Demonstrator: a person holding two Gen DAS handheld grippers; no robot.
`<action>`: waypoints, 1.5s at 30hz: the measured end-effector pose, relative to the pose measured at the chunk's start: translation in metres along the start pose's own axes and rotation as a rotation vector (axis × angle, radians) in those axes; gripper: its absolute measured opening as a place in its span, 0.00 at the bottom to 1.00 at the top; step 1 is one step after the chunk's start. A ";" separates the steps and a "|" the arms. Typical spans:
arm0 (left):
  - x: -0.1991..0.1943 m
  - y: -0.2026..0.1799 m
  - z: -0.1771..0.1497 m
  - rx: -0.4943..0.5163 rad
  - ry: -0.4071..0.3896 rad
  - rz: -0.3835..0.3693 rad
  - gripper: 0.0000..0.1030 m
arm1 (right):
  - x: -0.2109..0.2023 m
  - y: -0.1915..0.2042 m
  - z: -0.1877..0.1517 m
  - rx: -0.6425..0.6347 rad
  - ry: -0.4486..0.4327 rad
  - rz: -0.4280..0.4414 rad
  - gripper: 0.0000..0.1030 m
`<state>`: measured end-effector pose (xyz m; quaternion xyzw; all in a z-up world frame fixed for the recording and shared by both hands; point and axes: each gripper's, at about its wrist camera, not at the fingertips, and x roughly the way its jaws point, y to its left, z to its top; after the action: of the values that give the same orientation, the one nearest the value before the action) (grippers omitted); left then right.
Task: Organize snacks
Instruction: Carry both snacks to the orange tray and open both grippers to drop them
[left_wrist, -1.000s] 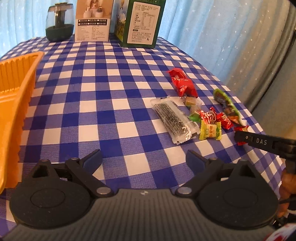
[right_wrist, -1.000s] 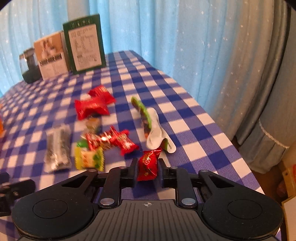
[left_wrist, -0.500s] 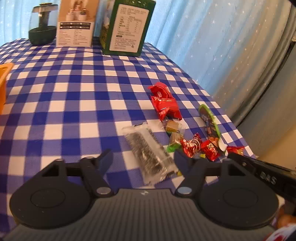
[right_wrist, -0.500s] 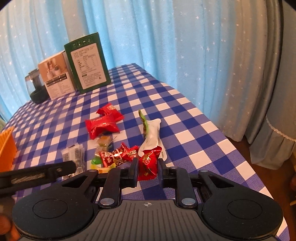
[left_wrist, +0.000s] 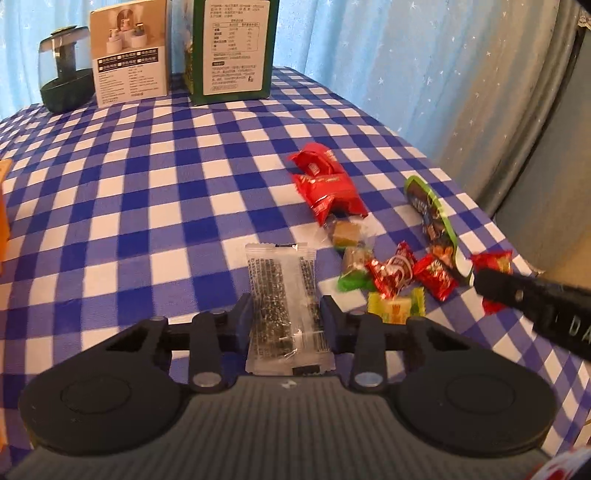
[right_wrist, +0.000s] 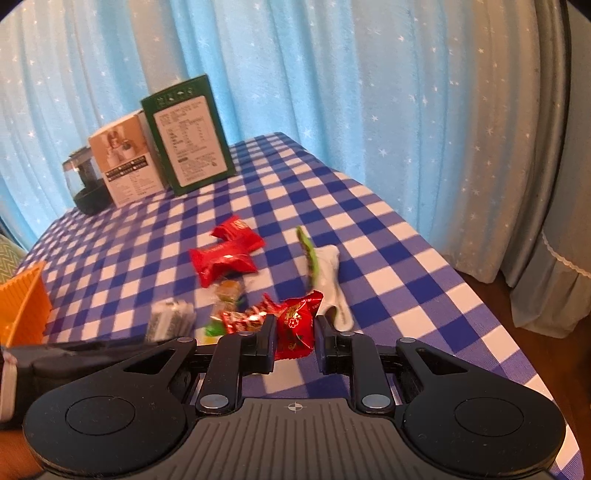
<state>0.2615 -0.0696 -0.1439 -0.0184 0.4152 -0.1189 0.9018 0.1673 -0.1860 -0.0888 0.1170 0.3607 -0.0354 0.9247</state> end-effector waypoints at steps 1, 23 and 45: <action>-0.003 0.003 -0.002 -0.004 0.002 0.000 0.34 | -0.001 0.003 0.001 -0.004 -0.003 0.007 0.20; -0.146 0.136 0.000 -0.110 -0.111 0.197 0.34 | -0.020 0.151 -0.002 -0.213 0.000 0.335 0.20; -0.193 0.248 -0.048 -0.239 -0.075 0.318 0.34 | 0.015 0.289 -0.042 -0.457 0.157 0.572 0.21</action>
<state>0.1536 0.2183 -0.0646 -0.0638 0.3899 0.0759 0.9155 0.1934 0.1051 -0.0736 0.0058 0.3817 0.3148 0.8690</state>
